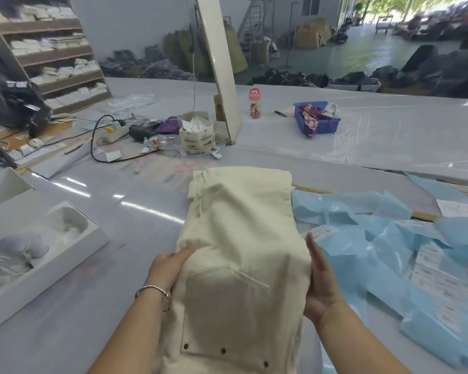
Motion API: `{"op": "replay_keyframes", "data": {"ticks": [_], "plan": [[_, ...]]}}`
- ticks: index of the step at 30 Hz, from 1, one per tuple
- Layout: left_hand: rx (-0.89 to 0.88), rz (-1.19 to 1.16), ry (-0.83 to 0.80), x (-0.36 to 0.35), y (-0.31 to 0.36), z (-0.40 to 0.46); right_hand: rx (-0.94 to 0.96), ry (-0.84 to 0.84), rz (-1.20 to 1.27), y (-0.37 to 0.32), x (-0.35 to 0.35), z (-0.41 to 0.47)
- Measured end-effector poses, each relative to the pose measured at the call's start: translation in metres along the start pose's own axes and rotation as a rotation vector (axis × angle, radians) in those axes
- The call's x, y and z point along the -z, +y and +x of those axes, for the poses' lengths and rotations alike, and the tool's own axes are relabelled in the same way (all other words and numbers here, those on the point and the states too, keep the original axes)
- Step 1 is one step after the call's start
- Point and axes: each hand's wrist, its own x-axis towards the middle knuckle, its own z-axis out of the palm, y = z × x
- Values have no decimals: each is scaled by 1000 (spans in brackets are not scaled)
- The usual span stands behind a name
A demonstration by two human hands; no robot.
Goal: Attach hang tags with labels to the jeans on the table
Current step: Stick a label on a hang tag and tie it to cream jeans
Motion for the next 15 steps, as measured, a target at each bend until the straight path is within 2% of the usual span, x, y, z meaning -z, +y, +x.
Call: {"op": "replay_keyframes", "data": {"ticks": [3,5,8,10,12,14,15], "plan": [[19,-140,-33,-1,-3,4,-48,146,-33,-15,-7,18],[28,-264,-138,4,1,2,-43,170,-150,-23,-8,27],[21,-705,-440,24,3,7,14,50,-252,-29,-8,18],[4,-885,-597,29,3,1,59,-87,-199,-31,-3,6],[13,-873,-593,22,-6,1,112,-256,-2,-30,-4,-5],[83,-816,-626,10,-6,-11,95,-262,151,-32,-11,-11],[47,-785,-601,2,-6,-16,83,-231,139,-32,-15,-9]]}}
